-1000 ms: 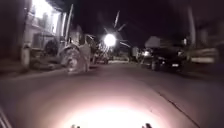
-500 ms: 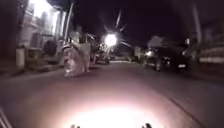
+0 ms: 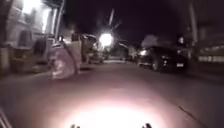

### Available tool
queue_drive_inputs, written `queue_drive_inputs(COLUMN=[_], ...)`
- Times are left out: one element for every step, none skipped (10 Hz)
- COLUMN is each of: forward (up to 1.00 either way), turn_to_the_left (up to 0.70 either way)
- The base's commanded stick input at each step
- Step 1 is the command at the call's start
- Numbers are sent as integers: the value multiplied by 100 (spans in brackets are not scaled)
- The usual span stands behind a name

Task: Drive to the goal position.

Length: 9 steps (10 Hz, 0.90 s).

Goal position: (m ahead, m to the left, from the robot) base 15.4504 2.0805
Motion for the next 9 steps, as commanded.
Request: queue_drive_inputs(forward=[85,85,85,85,85,85,85,85,85], turn_to_the_left=[0,0,0,0,0,0,0,0,0])
